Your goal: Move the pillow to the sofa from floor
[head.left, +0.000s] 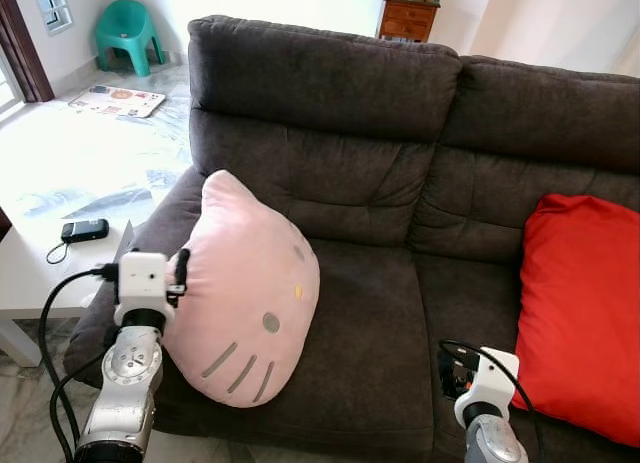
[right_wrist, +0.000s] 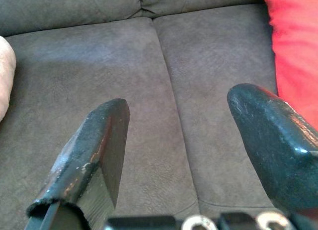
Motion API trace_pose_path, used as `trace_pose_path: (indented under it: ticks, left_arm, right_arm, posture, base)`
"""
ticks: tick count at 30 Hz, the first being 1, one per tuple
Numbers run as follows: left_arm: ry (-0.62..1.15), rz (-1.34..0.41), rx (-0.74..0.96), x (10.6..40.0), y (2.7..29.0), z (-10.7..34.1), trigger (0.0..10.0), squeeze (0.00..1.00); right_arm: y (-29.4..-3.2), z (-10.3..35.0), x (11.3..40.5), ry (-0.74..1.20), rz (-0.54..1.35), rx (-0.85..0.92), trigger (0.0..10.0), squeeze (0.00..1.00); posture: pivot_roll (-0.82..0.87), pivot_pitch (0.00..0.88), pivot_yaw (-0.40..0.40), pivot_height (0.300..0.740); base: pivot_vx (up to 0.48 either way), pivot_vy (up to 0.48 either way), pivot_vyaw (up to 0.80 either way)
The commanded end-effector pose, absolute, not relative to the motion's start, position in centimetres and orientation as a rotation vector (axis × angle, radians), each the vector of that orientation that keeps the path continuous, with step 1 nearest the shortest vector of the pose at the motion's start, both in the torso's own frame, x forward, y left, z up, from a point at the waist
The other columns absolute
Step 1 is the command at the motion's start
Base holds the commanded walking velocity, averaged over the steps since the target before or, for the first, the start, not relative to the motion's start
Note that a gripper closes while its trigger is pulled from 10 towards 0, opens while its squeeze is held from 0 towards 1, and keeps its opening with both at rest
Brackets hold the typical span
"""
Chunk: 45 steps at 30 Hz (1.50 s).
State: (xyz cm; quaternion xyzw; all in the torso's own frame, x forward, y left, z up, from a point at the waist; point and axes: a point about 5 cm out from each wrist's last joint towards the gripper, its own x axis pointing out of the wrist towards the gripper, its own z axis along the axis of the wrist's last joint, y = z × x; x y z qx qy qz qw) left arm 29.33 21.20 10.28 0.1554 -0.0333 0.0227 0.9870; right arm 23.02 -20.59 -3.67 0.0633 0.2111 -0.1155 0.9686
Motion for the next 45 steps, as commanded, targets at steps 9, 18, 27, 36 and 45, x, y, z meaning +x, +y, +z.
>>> trace_pose_path:
  ticks: [9, 18, 27, 36, 45]
  left_arm:
    - [0.199, -0.068, 0.346, 28.7, 20.6, 4.6, 10.0, 0.00]
    - [0.304, -0.094, 0.295, 28.7, 20.4, 2.3, 10.0, 0.00]
    - [0.123, -0.054, 0.307, 30.2, 20.1, 4.9, 10.0, 0.00]
    - [-0.085, -0.060, 0.342, 30.1, 18.8, 7.8, 10.0, 0.00]
    - [-0.057, -0.028, 0.349, 29.7, 19.3, 7.3, 10.0, 0.00]
  right_arm:
    - [-23.3, -5.0, 20.9, 0.545, -0.394, 0.183, 10.0, 0.00]
    - [-24.1, -6.4, 18.4, 0.639, -0.463, 0.175, 10.0, 0.00]
    - [-23.2, -7.0, 17.5, 0.653, -0.460, 0.194, 10.0, 0.00]
    - [-22.6, -6.8, 18.3, 0.643, -0.415, 0.187, 10.0, 0.00]
    - [-22.1, -6.6, 18.8, 0.630, -0.391, 0.198, 10.0, 0.00]
  posture:
    - [0.14, 0.000, -0.070, 0.740]
    - [0.09, 0.000, -0.024, 0.740]
    - [0.09, 0.000, -0.006, 0.740]
    - [0.13, 0.000, -0.044, 0.740]
    - [0.13, 0.000, -0.060, 0.740]
  base:
    - [0.000, 0.000, 0.00]
    - [0.000, 0.000, 0.00]
    - [0.000, 0.000, 0.00]
    - [0.000, 0.000, 0.00]
    - [0.000, 0.000, 0.00]
